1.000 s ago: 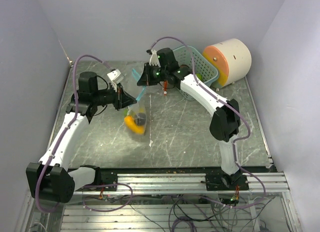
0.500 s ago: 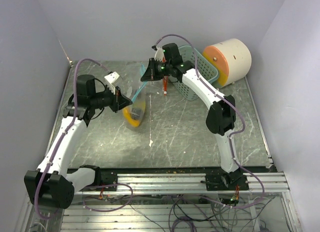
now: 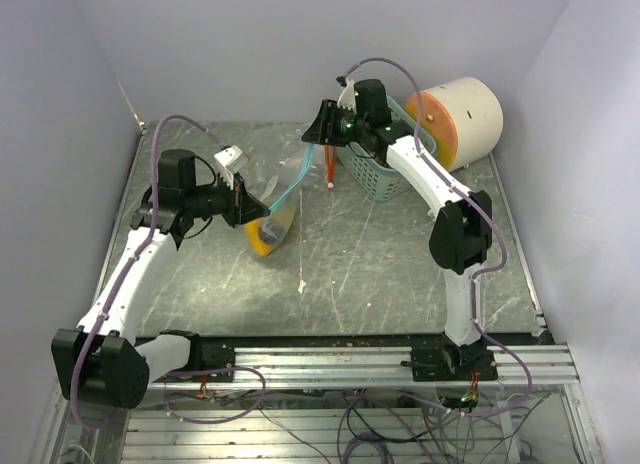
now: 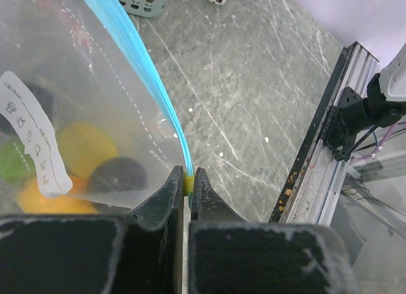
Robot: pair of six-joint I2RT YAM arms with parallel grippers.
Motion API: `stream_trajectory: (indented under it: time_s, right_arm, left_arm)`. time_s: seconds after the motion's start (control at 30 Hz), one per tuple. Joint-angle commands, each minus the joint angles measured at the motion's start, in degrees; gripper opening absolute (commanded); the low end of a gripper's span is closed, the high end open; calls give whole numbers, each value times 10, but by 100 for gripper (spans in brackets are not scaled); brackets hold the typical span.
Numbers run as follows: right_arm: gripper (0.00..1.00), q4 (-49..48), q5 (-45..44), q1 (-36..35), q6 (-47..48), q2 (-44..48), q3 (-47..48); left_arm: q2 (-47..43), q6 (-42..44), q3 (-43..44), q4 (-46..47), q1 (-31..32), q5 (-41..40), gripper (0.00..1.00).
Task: Open the zip-top bag and remove the fake food
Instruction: Open the zipper of the food storage bag at the center of the board.
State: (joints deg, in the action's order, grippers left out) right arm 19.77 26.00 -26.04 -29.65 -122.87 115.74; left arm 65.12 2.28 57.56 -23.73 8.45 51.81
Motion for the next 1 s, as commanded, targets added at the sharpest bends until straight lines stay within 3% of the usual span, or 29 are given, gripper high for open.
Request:
stream_trajectory:
  time_s: [0.0,0.33,0.5,0.73,0.97]
  right_arm:
    - [45,-27,-27,-8,1,44,-13]
    - [42,-5,-30,-8,-1,60,-31]
    - [42,-16,-56,-9,6,119,-88]
    - [26,7,-44,-8,10,149,-115]
    - [36,-6,-35,-19,-8,174,-174]
  left_arm:
    - [10,-11,-8,22,-1,21,7]
    - [8,-19,-21,39,-1,3,7]
    - [13,-26,-22,48,-1,-3,7]
    - [25,-39,-26,72,-1,2,7]
    - [30,-49,-31,90,-1,1,7]
